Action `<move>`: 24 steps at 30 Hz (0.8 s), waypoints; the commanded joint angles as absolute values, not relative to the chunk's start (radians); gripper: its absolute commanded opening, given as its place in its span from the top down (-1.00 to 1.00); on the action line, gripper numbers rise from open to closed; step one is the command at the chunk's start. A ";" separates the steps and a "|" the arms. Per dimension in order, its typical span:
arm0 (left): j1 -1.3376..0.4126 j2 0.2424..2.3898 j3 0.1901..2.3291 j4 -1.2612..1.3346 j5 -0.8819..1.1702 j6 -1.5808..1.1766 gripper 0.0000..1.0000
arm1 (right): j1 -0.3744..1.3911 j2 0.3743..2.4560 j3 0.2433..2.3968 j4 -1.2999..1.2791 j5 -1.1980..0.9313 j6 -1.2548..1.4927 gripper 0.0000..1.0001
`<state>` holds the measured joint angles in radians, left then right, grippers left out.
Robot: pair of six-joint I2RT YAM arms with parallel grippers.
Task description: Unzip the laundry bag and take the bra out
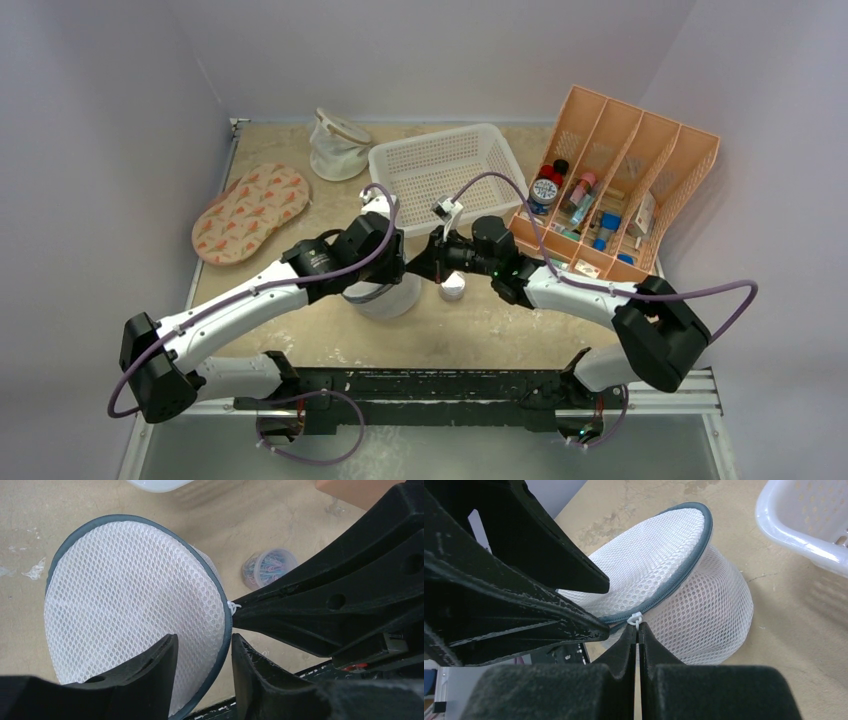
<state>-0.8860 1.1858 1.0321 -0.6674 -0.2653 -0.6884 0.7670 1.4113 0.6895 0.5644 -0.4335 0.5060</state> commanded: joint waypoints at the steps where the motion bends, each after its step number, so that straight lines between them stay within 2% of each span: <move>1: -0.884 1.204 1.042 -0.644 -0.286 -0.684 0.23 | 0.772 1.382 0.684 0.621 -0.439 0.521 1.00; 12: -0.883 1.199 1.088 -0.757 -0.335 -0.581 0.97 | 0.769 1.391 0.677 0.614 -0.450 0.538 1.00; 20: -0.884 1.134 1.075 -0.850 -0.350 -0.539 1.00 | 0.706 1.459 0.709 0.594 -0.461 0.514 1.00; 24: -0.883 1.131 1.076 -0.830 -0.348 -0.567 1.00 | 0.722 1.485 0.767 0.540 -0.474 0.407 1.00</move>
<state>-0.8867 1.1557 1.0576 -0.7811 -0.2928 -0.5785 0.7246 1.4670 0.6971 0.5766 -0.4664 0.5045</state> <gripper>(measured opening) 0.025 0.007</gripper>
